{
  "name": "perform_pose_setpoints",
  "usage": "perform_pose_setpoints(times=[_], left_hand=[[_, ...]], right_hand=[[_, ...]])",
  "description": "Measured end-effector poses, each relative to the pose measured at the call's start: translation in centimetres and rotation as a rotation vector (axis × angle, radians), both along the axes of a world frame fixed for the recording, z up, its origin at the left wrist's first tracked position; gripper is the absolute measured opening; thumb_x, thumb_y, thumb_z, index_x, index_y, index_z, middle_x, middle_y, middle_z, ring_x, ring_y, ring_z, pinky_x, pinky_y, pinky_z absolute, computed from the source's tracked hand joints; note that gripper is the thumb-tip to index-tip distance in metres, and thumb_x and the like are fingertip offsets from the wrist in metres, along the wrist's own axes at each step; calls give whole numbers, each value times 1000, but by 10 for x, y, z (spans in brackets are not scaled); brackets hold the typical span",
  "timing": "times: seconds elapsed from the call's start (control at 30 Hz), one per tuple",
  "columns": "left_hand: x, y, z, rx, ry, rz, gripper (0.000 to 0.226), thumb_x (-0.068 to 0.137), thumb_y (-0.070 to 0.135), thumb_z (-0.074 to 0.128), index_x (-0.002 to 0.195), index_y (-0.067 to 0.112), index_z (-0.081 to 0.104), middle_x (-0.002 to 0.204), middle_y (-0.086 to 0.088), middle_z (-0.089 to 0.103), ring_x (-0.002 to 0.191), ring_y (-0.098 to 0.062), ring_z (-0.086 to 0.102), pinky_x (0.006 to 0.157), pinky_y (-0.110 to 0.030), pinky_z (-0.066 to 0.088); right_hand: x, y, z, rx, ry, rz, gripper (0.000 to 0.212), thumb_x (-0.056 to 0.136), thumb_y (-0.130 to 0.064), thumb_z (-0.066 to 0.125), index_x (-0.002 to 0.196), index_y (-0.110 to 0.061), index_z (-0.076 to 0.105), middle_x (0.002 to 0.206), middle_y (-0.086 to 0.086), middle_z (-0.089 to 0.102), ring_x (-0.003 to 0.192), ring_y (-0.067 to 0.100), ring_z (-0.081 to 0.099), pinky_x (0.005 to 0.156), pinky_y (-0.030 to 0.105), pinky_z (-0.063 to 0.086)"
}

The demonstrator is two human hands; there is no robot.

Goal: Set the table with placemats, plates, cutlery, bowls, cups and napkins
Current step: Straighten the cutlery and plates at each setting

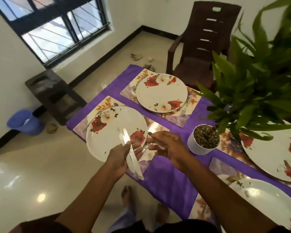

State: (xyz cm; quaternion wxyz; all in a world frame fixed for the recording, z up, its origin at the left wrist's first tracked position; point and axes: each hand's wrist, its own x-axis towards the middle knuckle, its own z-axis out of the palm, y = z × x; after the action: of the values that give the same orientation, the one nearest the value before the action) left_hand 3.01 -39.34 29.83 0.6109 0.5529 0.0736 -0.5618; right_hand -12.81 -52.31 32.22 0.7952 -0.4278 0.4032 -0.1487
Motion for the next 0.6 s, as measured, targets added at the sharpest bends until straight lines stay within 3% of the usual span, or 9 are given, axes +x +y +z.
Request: perform_pose_setpoints(times=[0.07, 0.17, 0.3, 0.47, 0.6], left_hand=[[3, -18, 0, 16, -22, -68, 33, 108, 20, 50, 133, 3, 63, 122, -18, 74, 104, -34, 75, 79, -40, 64], [12, -41, -6, 49, -29, -133, 33, 107, 19, 54, 128, -4, 66, 114, -21, 74, 88, -31, 74, 76, -39, 63], [26, -63, -20, 91, -57, -302, 30, 103, 18, 60, 122, -4, 68, 102, -21, 71, 82, -29, 69, 82, -42, 57], [46, -79, -41, 191, -227, -574, 21, 103, 19, 56, 100, 5, 72, 79, -12, 62, 63, -18, 55, 61, -31, 50], [70, -79, -62, 293, -441, -756, 30, 104, 17, 48, 81, 8, 66, 67, -10, 53, 50, -16, 44, 48, -27, 36]], right_hand=[[-6, -2, -8, -56, 39, -53, 20, 94, -6, 68, 114, -6, 66, 103, 18, 77, 85, 31, 76, 69, 36, 61], [-4, -4, -21, -96, 195, -118, 37, 83, -3, 76, 115, -12, 60, 97, 14, 79, 83, 28, 76, 71, 36, 60], [8, -3, -45, -51, 290, -218, 29, 78, 0, 82, 105, -4, 72, 85, 15, 78, 66, 19, 70, 57, 26, 55], [27, 7, -81, 16, 465, -410, 18, 81, 5, 78, 90, -10, 72, 91, 18, 75, 74, 27, 72, 65, 41, 62], [45, 23, -104, 51, 594, -476, 21, 78, 3, 81, 83, -13, 69, 88, 18, 76, 72, 28, 72, 70, 54, 64]])
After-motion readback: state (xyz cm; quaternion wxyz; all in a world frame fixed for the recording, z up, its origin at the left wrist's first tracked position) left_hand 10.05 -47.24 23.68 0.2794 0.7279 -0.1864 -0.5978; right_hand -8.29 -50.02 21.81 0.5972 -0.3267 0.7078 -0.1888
